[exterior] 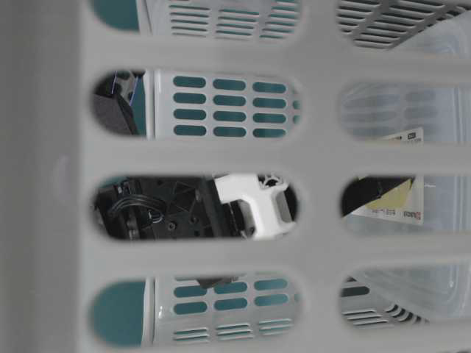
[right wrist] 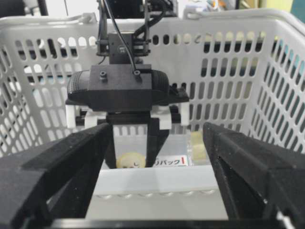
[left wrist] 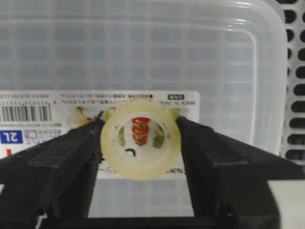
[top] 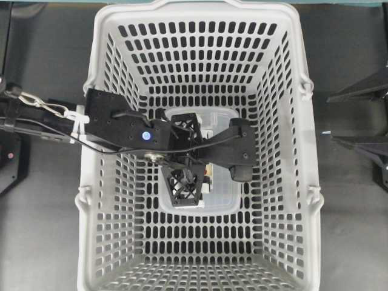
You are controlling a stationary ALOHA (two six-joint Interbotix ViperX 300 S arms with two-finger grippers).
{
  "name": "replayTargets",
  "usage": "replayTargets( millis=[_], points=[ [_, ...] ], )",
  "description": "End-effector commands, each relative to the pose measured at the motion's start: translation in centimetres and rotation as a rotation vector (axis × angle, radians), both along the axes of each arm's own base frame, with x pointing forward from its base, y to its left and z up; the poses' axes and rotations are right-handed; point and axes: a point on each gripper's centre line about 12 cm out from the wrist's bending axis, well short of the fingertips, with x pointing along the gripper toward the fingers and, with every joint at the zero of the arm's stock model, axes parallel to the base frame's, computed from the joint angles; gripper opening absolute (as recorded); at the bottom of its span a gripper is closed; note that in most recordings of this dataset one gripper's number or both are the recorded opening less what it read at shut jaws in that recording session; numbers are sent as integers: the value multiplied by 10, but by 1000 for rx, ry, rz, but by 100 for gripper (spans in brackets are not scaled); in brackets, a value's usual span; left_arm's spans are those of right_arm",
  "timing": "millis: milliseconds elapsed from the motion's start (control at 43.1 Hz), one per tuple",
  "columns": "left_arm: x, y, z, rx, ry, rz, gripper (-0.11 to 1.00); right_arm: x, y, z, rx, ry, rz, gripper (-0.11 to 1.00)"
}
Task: Pick up the cellophane tape from the shopping basket with the left arm.
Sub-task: 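Lift the clear tape roll upward with the left gripper, then hold the tape roll raised above the container in the left gripper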
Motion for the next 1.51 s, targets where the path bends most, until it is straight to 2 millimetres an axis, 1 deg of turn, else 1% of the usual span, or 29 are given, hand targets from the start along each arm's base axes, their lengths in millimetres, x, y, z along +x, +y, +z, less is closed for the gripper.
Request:
replayTargets(
  millis=[0, 209, 232, 325, 348, 441, 510, 603, 742, 1484],
  points=[
    [2, -1, 35, -3, -78, -5, 50, 1, -1, 3, 1, -12, -3, 76],
    [-6, 0, 97, -5, -115, 1, 50, 1, -1, 3, 3, -14, -3, 76],
    [-8, -1, 106, -5, -115, 1, 50, 1, -1, 4, 3, -15, -3, 76],
    [-13, -1, 135, -5, -117, 5, 50, 0, -1, 4, 1, -18, -3, 76],
    [-15, 0, 146, -5, -118, 6, 50, 0, -1, 5, 3, -21, -3, 76],
    [-20, 1, 169, -6, -121, 11, 50, 0, -1, 5, 3, -21, -3, 76],
    [-22, 0, 179, -5, -114, 10, 50, 0, -1, 4, 1, -20, -3, 76],
    [-23, 1, 182, -4, -103, 14, 50, 0, -1, 4, 3, -18, -3, 76],
    [-22, 1, 178, -3, -92, 12, 50, 0, -1, 4, 3, -20, -3, 76],
    [-20, 1, 174, -1, -83, 14, 50, 0, -1, 4, 1, -20, -3, 76]
  ],
)
